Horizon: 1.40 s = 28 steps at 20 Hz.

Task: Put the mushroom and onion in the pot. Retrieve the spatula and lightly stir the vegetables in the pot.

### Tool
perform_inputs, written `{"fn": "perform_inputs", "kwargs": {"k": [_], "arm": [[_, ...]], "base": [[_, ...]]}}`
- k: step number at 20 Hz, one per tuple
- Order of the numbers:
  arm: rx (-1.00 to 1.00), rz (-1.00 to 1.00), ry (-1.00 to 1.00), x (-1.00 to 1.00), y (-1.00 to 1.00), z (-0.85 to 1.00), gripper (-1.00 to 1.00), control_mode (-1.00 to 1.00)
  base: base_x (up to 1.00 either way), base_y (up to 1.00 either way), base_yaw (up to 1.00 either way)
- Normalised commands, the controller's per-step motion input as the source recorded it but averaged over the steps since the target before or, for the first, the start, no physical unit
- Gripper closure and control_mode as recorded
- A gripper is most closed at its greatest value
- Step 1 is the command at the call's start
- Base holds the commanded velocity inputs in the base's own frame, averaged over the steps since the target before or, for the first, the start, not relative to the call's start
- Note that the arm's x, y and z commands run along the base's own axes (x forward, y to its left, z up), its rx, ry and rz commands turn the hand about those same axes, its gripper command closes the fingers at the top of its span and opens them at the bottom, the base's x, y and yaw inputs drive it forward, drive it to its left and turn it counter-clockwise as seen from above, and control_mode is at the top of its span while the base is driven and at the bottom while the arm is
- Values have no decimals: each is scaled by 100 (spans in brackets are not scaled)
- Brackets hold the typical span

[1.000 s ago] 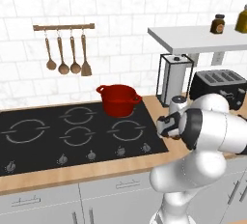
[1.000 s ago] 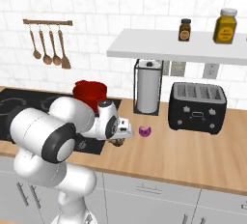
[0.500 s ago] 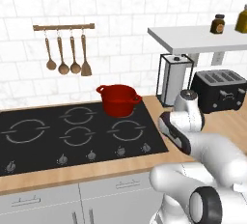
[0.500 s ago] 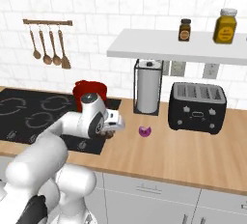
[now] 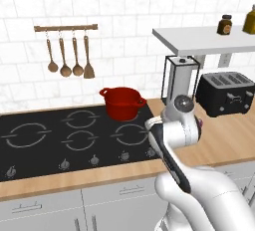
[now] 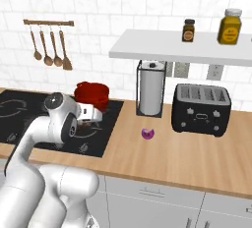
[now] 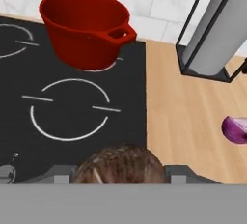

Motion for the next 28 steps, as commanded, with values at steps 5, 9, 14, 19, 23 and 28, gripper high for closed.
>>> {"fn": "perform_inputs", "kwargs": {"k": [5,9,14,19,23,28], "arm": [[6,0,-12,23,48,100,100,-100],[11,0,-4,25,34,100,100,-100],[10,0,1,72,24,92,100,-100],[0,0,3,100,29,8,100,-100],[-3,-7,13,95,25,-41,100,-100],[0,-12,21,76,2,-67,100,-100]], "base": [[0,0,0],[0,0,0],[0,0,0],[0,0,0],[0,0,0],[0,0,0]]}}
